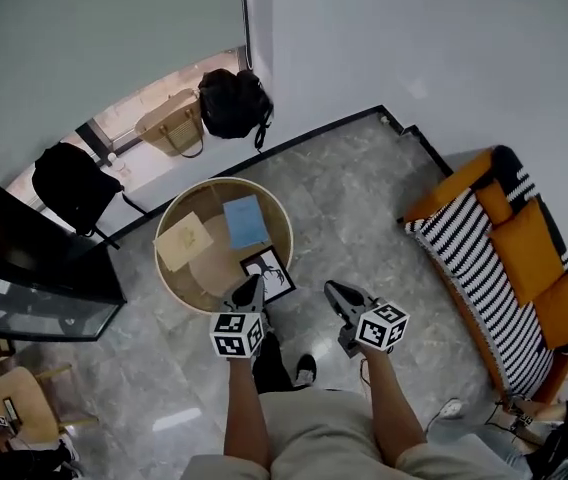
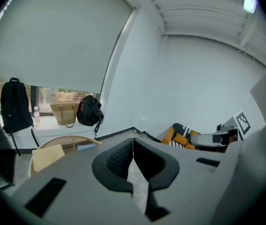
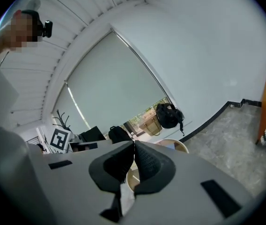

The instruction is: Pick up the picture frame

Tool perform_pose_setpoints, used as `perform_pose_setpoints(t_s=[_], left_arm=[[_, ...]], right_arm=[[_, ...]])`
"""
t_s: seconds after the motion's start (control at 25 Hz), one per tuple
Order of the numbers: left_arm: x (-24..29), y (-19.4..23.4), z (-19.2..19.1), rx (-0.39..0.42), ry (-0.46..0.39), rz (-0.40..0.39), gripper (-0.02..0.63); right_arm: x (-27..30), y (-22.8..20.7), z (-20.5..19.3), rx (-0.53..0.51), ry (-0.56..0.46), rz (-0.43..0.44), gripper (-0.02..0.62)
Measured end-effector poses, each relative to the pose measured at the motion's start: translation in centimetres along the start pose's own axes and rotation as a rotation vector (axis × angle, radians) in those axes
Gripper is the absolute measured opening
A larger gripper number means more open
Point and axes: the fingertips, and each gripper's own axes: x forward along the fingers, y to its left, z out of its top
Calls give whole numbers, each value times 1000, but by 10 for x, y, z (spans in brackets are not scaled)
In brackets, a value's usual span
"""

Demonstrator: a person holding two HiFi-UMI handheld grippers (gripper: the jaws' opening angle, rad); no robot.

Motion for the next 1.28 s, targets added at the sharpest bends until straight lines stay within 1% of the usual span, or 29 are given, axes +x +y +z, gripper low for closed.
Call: perform_pose_setpoints(t_s=[0.12,0.16,0.24,0.36,0.44,0.52,0.68,0.76,0.88,0.96,1.08,1.16,1.28], left_arm=[[29,21,4,-73,7,-12,21],[37,30,2,-79,22,-9,21],[51,49,-3,-38,75,7,21],[70,78,-7,47,150,22,21],[80,96,-11,69,184,18,21],[89,112,-21,70,218,9,21],[104,136,-51,62,289,-40,21],[116,148,-69,40,320,-65,21],[140,158,-92,-2,360,-102,21],[158,157,-102,-13,378,-152,21],[179,158,-117,36,416,-218,21],[186,168,-132,69,458,-229,21],[202,175,-158,83,511,-222,21]], right_arm=[[11,-24,-2,-21,93,-45,34],[16,-31,-6,-19,119,-62,34],[26,-43,-10,13,142,-84,34],[53,-52,-9,80,146,-85,34],[76,-57,-10,92,161,-91,34],[99,-61,-16,94,187,-93,34],[136,-69,-43,83,272,-90,34],[148,-80,-53,68,311,-98,34],[152,-99,-60,69,335,-123,34],[148,-115,-63,76,341,-149,34],[148,-138,-74,102,357,-167,34],[154,-148,-90,143,366,-151,35],[162,-168,-111,203,383,-110,34]])
